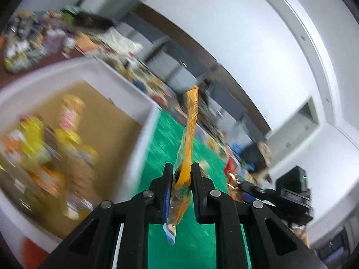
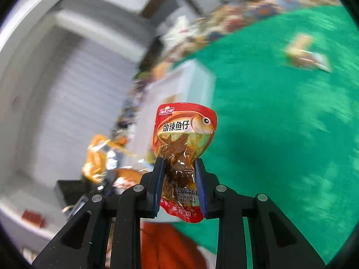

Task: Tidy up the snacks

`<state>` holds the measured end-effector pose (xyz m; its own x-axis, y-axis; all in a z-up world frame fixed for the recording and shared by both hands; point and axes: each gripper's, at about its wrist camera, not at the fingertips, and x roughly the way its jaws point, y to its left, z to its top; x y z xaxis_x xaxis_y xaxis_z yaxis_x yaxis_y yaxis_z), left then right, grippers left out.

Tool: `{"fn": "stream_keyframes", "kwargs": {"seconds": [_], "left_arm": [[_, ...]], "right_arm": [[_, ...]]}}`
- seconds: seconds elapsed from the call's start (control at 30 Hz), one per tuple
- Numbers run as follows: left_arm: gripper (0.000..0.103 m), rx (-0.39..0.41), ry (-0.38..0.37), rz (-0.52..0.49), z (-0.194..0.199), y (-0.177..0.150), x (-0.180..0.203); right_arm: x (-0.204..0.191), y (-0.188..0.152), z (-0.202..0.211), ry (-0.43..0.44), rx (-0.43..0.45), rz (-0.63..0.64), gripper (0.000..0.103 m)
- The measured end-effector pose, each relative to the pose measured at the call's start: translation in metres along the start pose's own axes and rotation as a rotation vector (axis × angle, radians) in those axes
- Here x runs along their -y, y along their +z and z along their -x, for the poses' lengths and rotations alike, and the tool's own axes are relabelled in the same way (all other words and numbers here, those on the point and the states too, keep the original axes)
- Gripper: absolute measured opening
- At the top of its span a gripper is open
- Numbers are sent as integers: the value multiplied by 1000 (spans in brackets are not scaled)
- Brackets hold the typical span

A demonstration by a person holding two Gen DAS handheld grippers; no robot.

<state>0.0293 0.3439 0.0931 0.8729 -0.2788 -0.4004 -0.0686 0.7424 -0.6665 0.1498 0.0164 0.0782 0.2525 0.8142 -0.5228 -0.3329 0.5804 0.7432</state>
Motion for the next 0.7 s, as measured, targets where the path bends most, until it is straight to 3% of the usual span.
{"fn": "stream_keyframes", "kwargs": {"seconds": [0.13,0.2,0.23,0.27,0.33,0.37,0.53,0.63,0.7], "left_arm": [[18,23,153,-13,18,36,-40],[21,-2,254,-1,20,44,-65],[36,-16,304,3,18,49,-76],[60,-29,358,6,18,53,-87],[82,-7,428,3,22,57,-96],[84,27,451,-1,30,58,-100],[91,120,439,-3,44,65,-86],[98,134,402,-37,43,53,-56],[98,116,368,-83,28,41,-31]], "right_arm": [[-75,9,-66,46,-56,127,29],[-108,7,-104,44,-76,190,39],[-115,4,-116,40,-86,201,53],[-124,1,-133,33,-110,206,68],[-135,-8,-144,36,-142,193,68],[-136,-8,-141,42,-138,192,68],[-138,-5,-101,-11,-16,276,68],[-127,4,-81,-81,55,311,71],[-113,7,-77,-177,97,345,74]]}}
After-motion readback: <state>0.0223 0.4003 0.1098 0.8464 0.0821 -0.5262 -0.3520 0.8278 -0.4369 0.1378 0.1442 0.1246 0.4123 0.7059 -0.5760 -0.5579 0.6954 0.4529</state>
